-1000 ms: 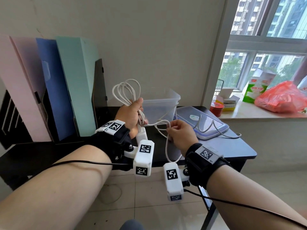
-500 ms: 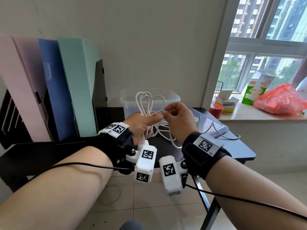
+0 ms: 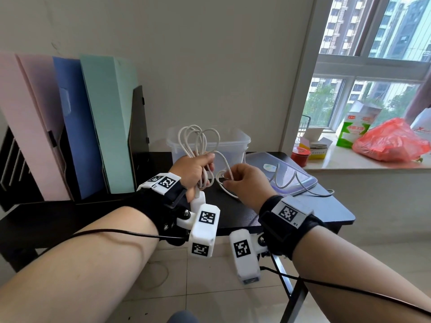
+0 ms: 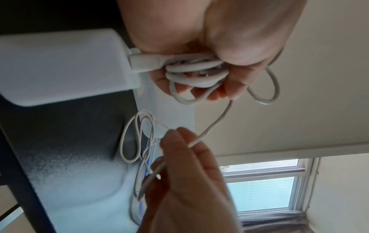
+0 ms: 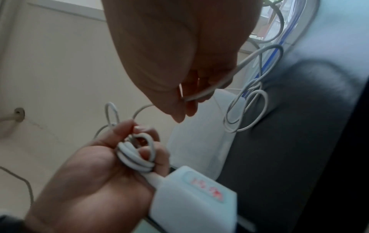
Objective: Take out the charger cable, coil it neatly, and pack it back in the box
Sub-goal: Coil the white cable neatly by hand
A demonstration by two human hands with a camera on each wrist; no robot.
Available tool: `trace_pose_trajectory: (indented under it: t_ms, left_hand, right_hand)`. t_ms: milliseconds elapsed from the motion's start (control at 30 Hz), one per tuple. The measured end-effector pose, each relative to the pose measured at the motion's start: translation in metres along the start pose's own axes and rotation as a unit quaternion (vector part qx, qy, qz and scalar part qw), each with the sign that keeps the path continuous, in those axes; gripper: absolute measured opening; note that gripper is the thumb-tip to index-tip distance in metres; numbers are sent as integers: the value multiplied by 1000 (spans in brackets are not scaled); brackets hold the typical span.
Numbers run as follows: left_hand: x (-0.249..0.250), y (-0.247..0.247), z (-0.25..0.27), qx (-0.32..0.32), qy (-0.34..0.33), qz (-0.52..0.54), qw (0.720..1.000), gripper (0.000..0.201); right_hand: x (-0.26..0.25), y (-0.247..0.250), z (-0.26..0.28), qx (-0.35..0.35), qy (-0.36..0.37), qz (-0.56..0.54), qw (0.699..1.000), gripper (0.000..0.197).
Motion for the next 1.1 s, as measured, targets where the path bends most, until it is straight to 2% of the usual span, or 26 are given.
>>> trace_pose_trajectory:
  t_ms: [167,233,367,467,500,600,633,667,733,767,867,1000,1100]
  left_hand:
    - [2,8,-8,22,-14,15,1000,35]
    - [1,10,-8,29,-2,11,1000,34]
    - [-7,7,-3,25,43,-7,999,28]
    - [-9,3,1,2,50,-25,998,22]
    - [-9,1,2,-9,51,-29,998,24]
    - [-9,-2,5,-40,51,-34,997,54]
    - [-9,-3,5,-50,51,-26,997,57]
    - [-7,-5,7,-62,49,-9,997,50]
    - [-3,-11,12,-93,35,13,995,24]
    - [-2,-12,12,-108,24,9,994,19]
    - [-5,-14,10,-133,2,-5,991,26]
    - [-3,-17,10,-157,-2,-30,987,14]
    - [-5,-15,7,-136,-5,-56,989,2]
  right_hand:
    - [13,15,-1,91,-16,49,994,12]
    - [11,20,-2,105,-14,36,994,14]
    - [2,25,-4,110,-17,-94,989,21]
    - [-10,20,-7,83,-23,-193,977,23]
    - [-15,18,-7,68,-22,-202,977,23]
    - [-26,14,-6,31,-6,-175,984,19]
    - [-28,14,-5,29,-1,-163,986,18]
    - [-29,14,-4,29,2,-162,986,18]
    - [-31,14,-3,17,-5,-190,982,20]
    - [-31,14,-2,7,-10,-211,977,21]
    - [-34,10,-2,-36,-23,-250,967,21]
    - [-34,4,-2,-71,-39,-257,963,20]
    - [-35,4,-2,-89,-34,-265,960,19]
Point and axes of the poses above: each hand's wrist, its own z-axis away from the middle knuckle, its own y-axis out of the back of the hand, x = y × z, the point moved 5 cm from there along -z, towards the middle knuckle, and after that the axes turned 14 degrees about -y, right-handed, at the moved point
